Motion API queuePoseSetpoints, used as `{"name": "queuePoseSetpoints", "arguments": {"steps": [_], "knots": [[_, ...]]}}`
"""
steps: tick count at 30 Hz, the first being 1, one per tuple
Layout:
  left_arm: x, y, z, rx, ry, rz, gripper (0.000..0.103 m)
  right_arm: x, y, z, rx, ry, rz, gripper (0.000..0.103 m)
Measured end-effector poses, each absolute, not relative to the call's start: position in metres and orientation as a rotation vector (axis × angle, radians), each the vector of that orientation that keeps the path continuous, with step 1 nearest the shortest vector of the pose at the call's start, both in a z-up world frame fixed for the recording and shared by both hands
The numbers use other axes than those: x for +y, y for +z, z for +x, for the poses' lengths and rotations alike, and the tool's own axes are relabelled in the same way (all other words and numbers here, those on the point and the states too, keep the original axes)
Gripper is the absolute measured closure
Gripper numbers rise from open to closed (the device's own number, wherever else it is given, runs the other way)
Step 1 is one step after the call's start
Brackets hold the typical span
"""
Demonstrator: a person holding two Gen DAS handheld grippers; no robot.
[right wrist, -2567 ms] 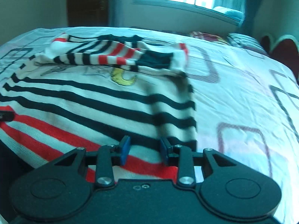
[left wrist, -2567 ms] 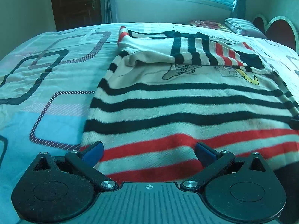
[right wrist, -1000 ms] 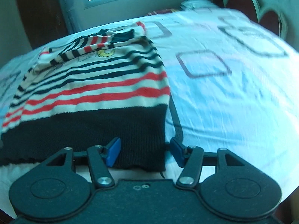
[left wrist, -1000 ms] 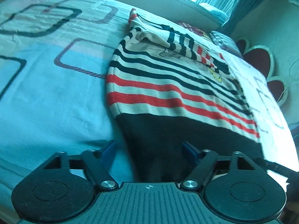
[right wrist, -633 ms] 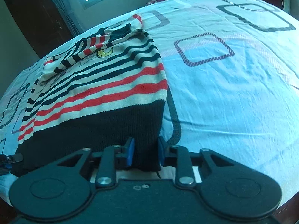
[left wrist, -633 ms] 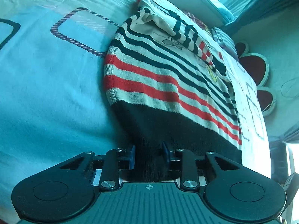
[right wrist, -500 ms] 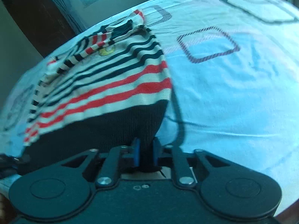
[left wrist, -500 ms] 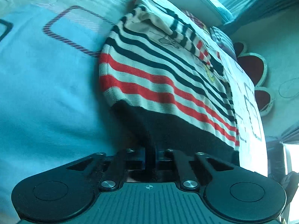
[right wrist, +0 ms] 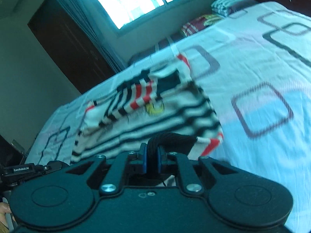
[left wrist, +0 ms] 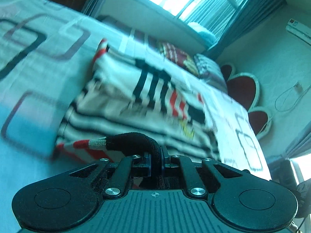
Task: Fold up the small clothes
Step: 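Grasp the black hem band with both grippers and lift it, then fold the hem band over onto the collar half and open both grippers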
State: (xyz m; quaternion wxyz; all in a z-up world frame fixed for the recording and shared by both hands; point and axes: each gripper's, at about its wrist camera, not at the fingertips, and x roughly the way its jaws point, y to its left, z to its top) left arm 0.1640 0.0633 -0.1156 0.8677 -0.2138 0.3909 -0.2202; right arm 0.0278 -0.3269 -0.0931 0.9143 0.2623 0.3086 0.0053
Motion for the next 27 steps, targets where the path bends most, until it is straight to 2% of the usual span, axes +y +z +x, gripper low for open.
{"name": "queuePoseSetpoints", "arguments": {"steps": [14, 24, 27], "knots": [[0.021, -0.101, 0.334, 0.715, -0.372, -0.473, 0.094, -0.374, -0.09, 0.208, 0.502, -0.053, 0.567, 0.093], [-0.001, -0.143, 0.452, 0.78, -0.206, -0.465, 0.094, -0.408, -0.14, 0.327, 0.595, -0.101, 0.625, 0.093], [-0.007, -0.158, 0.476, 0.851, -0.178, -0.442, 0.094, -0.409, -0.152, 0.349, 0.634, -0.114, 0.628, 0.093]]}}
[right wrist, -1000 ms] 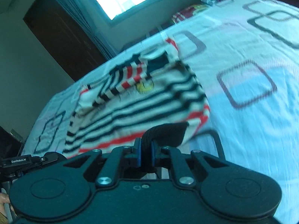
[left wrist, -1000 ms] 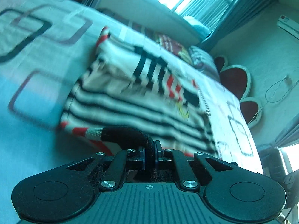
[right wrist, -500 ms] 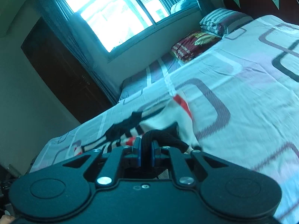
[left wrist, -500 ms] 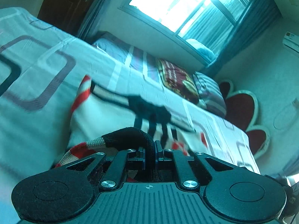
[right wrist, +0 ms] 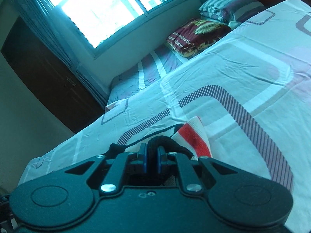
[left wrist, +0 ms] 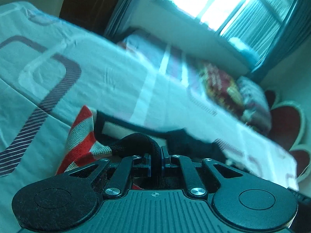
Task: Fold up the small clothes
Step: 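Fold the hem band over onto the collar half and open both grippers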
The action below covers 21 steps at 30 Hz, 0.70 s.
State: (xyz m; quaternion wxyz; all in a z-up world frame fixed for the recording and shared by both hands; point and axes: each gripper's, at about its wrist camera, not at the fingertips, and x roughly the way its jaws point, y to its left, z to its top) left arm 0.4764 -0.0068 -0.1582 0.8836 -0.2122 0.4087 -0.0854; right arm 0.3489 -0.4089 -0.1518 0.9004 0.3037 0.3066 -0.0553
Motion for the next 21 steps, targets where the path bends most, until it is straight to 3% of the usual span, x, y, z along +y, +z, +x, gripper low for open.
{"name": "queuePoseSetpoints", "arguments": {"steps": [3, 4, 6, 7, 8, 9, 11, 16, 21], "knots": [[0.002, -0.17, 0.49, 0.942, -0.142, -0.555, 0.091, -0.415, -0.165, 0.363, 0.691, -0.134, 0.668, 0.084], [0.006, -0.171, 0.493, 0.956, -0.137, -0.595, 0.081, -0.414, -0.165, 0.363, 0.686, -0.129, 0.672, 0.081], [0.012, -0.163, 0.492, 0.916, -0.122, -0.622, 0.049, -0.414, -0.159, 0.362, 0.644, -0.143, 0.646, 0.072], [0.014, -0.156, 0.489, 0.866, -0.1, -0.604, 0.021, -0.414, -0.154, 0.361, 0.617, -0.169, 0.615, 0.053], [0.016, -0.148, 0.485, 0.808, -0.084, -0.58, 0.009, -0.414, -0.149, 0.36, 0.588, -0.196, 0.585, 0.036], [0.016, -0.142, 0.482, 0.771, -0.075, -0.55, 0.009, -0.413, -0.144, 0.358, 0.572, -0.205, 0.554, 0.035], [0.016, -0.136, 0.48, 0.77, -0.099, -0.499, 0.009, -0.407, -0.136, 0.354, 0.565, -0.185, 0.48, 0.06], [-0.021, -0.137, 0.464, 0.769, -0.2, -0.297, 0.009, -0.365, -0.124, 0.345, 0.547, -0.123, 0.249, 0.06], [-0.049, -0.155, 0.476, 0.796, -0.15, -0.176, 0.009, -0.329, -0.145, 0.375, 0.677, -0.051, 0.105, 0.066]]}}
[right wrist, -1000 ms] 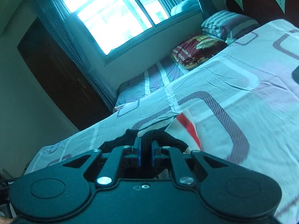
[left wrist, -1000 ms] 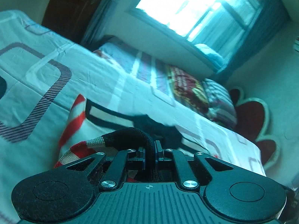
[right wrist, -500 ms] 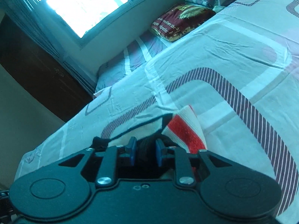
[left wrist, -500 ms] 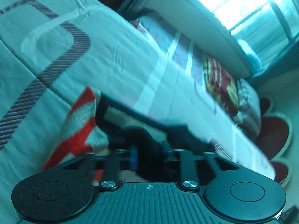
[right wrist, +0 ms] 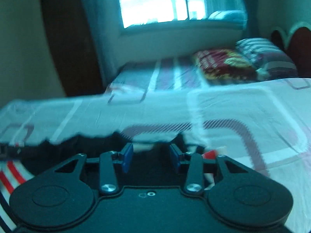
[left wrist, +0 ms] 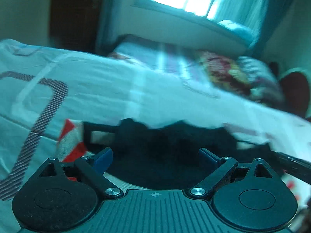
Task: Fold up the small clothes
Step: 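Fold the hem band over onto the collar half and open both grippers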
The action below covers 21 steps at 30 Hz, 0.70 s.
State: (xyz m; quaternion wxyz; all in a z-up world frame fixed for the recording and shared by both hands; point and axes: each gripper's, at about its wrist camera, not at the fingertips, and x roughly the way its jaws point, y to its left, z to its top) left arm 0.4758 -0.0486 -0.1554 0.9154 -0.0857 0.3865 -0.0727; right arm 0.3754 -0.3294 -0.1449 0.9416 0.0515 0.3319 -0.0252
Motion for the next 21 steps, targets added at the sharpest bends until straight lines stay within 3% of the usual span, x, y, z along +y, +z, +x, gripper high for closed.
{"name": "queuePoseSetpoints", "arguments": {"steps": [3, 5, 7, 14, 21], "knots": [[-0.034, -0.168, 0.472, 0.803, -0.122, -0.169, 0.01, -0.345, -0.165, 0.387, 0.741, -0.149, 0.07, 0.066], [-0.039, -0.17, 0.461, 0.78, -0.12, -0.073, 0.021, -0.356, -0.174, 0.377, 0.719, -0.173, 0.043, 0.067], [-0.037, -0.174, 0.45, 0.738, -0.118, -0.036, 0.024, -0.367, -0.18, 0.377, 0.712, -0.2, 0.051, 0.062], [-0.028, -0.153, 0.435, 0.723, -0.097, -0.12, 0.024, -0.346, -0.153, 0.358, 0.67, -0.184, 0.081, 0.064], [-0.061, -0.143, 0.397, 0.722, -0.216, -0.004, 0.024, -0.286, -0.132, 0.328, 0.643, -0.005, 0.058, 0.065]]}}
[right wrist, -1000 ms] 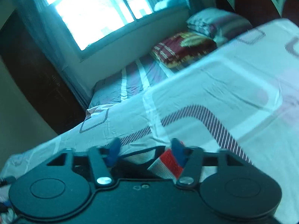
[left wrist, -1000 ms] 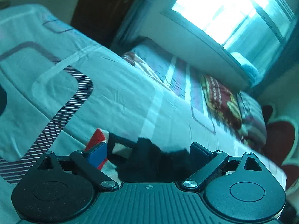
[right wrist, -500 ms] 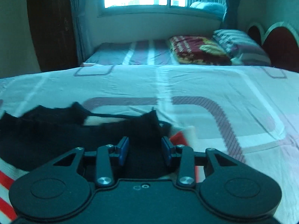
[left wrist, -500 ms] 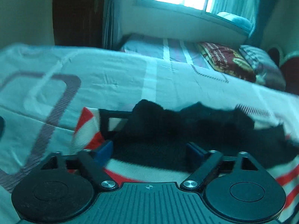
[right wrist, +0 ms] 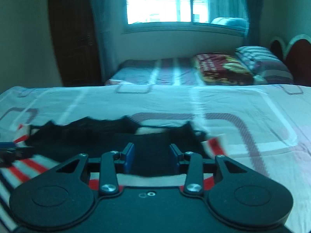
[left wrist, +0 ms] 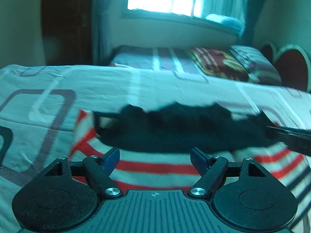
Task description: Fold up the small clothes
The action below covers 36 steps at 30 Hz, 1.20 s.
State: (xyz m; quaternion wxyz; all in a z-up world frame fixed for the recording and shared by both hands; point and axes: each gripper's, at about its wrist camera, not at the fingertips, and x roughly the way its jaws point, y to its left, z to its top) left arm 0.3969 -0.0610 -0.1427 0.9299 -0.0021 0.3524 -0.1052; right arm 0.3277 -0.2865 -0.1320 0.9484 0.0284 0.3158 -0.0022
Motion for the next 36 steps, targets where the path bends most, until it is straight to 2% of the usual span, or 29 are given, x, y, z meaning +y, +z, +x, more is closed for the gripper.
{"name": "queuePoseSetpoints", "arguments": {"steps": [5, 9, 18, 21, 28, 36], "knots": [[-0.07, -0.157, 0.398, 0.772, -0.184, 0.027, 0.024, -0.259, -0.15, 0.327, 0.69, 0.014, -0.01, 0.066], [-0.056, -0.168, 0.396, 0.765, -0.177, 0.02, 0.024, -0.285, -0.171, 0.326, 0.702, -0.057, 0.023, 0.065], [-0.027, -0.164, 0.371, 0.758, -0.151, 0.025, 0.024, -0.309, -0.171, 0.311, 0.713, -0.135, 0.052, 0.066], [-0.023, -0.158, 0.367, 0.782, -0.127, -0.001, 0.024, -0.3, -0.164, 0.31, 0.735, -0.151, 0.03, 0.063], [-0.037, -0.14, 0.347, 0.783, -0.147, -0.008, 0.024, -0.271, -0.144, 0.275, 0.673, -0.075, 0.077, 0.061], [-0.061, -0.141, 0.335, 0.783, -0.189, 0.036, 0.023, -0.246, -0.143, 0.265, 0.687, -0.028, 0.087, 0.061]]}}
